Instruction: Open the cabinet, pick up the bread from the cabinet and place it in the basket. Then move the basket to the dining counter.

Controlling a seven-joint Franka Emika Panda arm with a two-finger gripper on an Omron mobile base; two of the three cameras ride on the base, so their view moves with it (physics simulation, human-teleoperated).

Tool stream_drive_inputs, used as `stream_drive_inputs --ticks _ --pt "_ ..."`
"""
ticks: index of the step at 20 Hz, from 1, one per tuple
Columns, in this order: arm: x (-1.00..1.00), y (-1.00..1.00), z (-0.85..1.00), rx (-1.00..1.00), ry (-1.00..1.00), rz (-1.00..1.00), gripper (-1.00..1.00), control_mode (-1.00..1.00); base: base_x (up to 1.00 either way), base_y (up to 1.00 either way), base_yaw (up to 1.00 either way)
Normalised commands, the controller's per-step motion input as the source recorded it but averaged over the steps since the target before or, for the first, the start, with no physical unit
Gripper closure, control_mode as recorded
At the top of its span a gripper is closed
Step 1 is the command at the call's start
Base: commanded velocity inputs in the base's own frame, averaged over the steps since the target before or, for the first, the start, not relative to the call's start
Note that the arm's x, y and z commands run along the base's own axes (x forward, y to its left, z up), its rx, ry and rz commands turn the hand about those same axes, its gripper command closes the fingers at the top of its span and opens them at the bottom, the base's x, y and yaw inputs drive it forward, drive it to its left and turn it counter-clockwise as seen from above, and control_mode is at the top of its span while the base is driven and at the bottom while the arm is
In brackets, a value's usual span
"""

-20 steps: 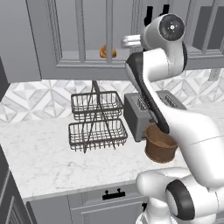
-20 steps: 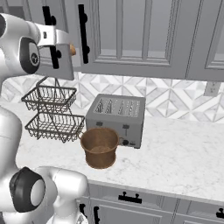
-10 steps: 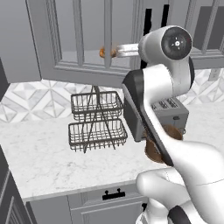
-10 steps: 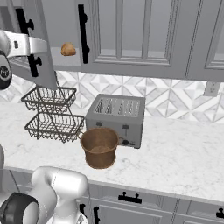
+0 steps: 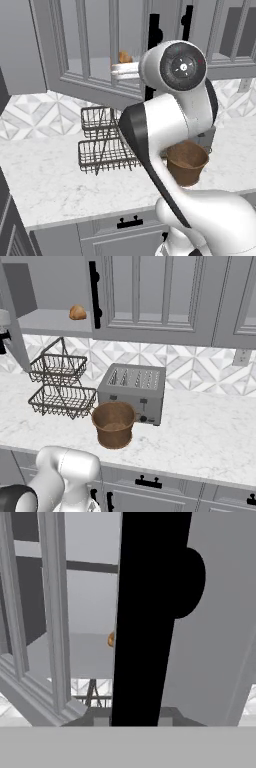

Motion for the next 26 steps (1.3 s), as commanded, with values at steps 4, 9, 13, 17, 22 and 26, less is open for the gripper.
stream_drive_inputs --ticks 4,9,13,17,22,26 --pt "-0.22 0.38 0.00 -0.02 0.13 -0.11 1.00 -1.00 0.00 0.00 0.00" --pt "-0.11 0.26 0.00 -0.01 0.07 -0.14 -1.00 -1.00 0.00 0.00 0.00" --pt "-0.24 0.15 0.00 0.00 0.00 -0.14 -1.00 -1.00 0.00 0.00 0.00" --pt "-0.39 -0.01 0.00 0.00 0.00 -0.12 -1.00 -1.00 0.00 0.00 0.00" --pt "-0.55 -0.35 0.00 0.04 -0.07 -0.05 -1.00 -1.00 0.00 0.00 0.00" --pt "-0.51 -0.97 -0.01 0.31 -0.18 0.22 -1.00 -1.00 0.00 0.00 0.00"
